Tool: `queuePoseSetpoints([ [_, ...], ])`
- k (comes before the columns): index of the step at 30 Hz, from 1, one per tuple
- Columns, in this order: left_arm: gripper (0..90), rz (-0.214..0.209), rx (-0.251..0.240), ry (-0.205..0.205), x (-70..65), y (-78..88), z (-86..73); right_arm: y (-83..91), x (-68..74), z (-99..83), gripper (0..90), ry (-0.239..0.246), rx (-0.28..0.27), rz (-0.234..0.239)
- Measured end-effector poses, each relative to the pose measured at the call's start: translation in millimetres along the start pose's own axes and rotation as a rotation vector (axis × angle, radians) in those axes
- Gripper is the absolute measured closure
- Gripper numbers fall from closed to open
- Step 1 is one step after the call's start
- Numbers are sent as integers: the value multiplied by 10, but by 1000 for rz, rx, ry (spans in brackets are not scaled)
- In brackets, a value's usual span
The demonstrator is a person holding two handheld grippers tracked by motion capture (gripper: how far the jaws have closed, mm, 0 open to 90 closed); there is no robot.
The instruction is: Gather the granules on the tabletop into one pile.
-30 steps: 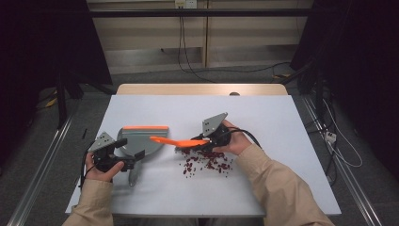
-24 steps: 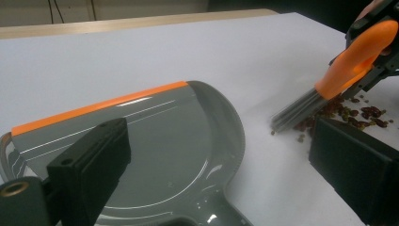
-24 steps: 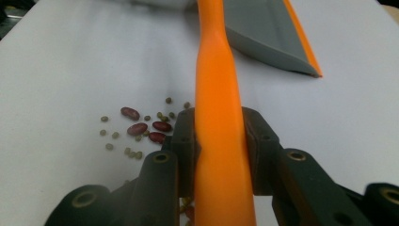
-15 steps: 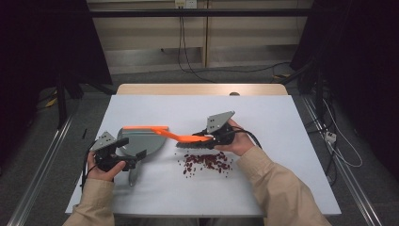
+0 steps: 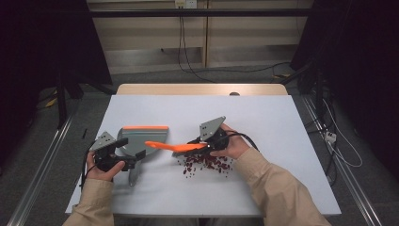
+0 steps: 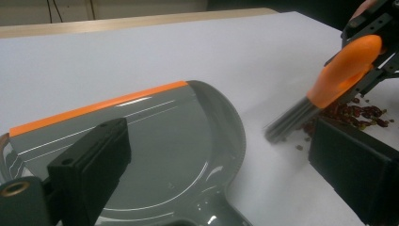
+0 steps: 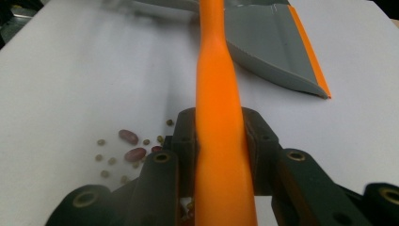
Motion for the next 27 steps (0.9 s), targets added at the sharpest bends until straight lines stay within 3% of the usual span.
queuePoseSetpoints([
  [4, 65, -2, -2, -3, -9, 0, 4, 127, -9, 14, 707, -20, -34, -39],
  [8, 65, -7, 5, -8, -18, -10, -3, 342, -93, 0, 708, -60, -66, -117],
  [16, 65, -20, 10, -15, -43, -44, -4, 609, -209, -410, 708, -136, 4, -254],
  [19, 65, -25, 13, -21, -52, -56, -6, 635, -156, -510, 708, -170, -18, -258],
  [24, 66, -23, 8, -23, -62, -53, 2, 649, -6, -530, 707, -164, -28, -235],
  [27, 66, -23, 7, -25, -70, -47, 6, 675, 36, -523, 708, -187, -48, -220],
])
Point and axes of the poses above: each handheld gripper's, and its own axes: y roughly backward along the jaws, z roughly out of its top, x roughly to its left, the point moved 6 cm from there along -y, roughly forward along the jaws, and after that the axes turned 4 degrees about -y, right-handed, at the moved point
